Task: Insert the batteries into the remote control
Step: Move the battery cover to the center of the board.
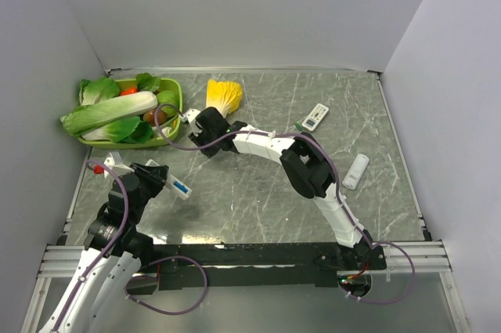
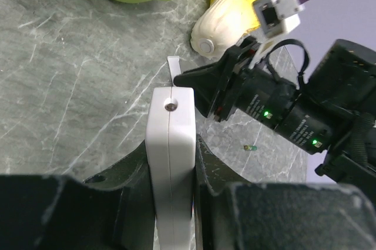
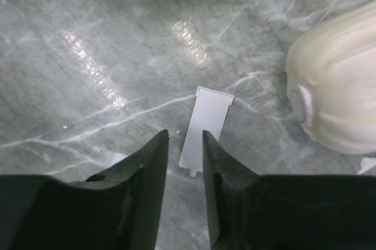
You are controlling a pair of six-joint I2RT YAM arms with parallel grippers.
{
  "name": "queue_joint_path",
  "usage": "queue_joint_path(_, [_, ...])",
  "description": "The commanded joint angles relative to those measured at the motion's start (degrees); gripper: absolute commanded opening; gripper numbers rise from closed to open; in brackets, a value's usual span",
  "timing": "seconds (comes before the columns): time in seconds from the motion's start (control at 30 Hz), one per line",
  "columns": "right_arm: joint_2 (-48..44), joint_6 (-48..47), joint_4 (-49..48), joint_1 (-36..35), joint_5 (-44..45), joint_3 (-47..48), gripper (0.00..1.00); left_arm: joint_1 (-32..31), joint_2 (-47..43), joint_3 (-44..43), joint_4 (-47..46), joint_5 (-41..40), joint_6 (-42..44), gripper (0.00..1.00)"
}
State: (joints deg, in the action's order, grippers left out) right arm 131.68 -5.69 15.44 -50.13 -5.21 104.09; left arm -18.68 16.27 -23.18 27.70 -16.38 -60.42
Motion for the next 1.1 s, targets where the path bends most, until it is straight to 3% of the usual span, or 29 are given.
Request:
queue_joint_path(0.0, [2.09, -1.16, 4.94, -0.58, -0.41, 2.69, 0.29, 0.13, 0.34, -2.57, -2.04, 0.03, 1.36, 0.01])
queue_joint_path(0.33, [-0.53, 1.47, 13.72, -0.76, -2.52, -1.78, 0.27, 0.13, 1.04, -2.22, -3.53, 1.0, 1.45, 0.01])
queue_joint_path(0.77, [-24.44, 10.7, 27.88, -0.85, -9.65, -35.16, 0.28, 0.04, 0.69, 2.08, -9.5, 4.78, -1.27, 0.01])
queue_joint_path(0.97, [-32.62, 6.22, 33.33, -0.85, -5.7, -32.83, 0.36, 0.13, 1.22, 2.88, -11.36, 6.18, -1.01, 0.01])
queue_joint_path(1.07, [-34.38, -0.27, 33.78, -1.37, -6.47, -31.15, 0.46, 0.13, 0.95, 2.53, -11.09, 6.01, -0.75, 0.01])
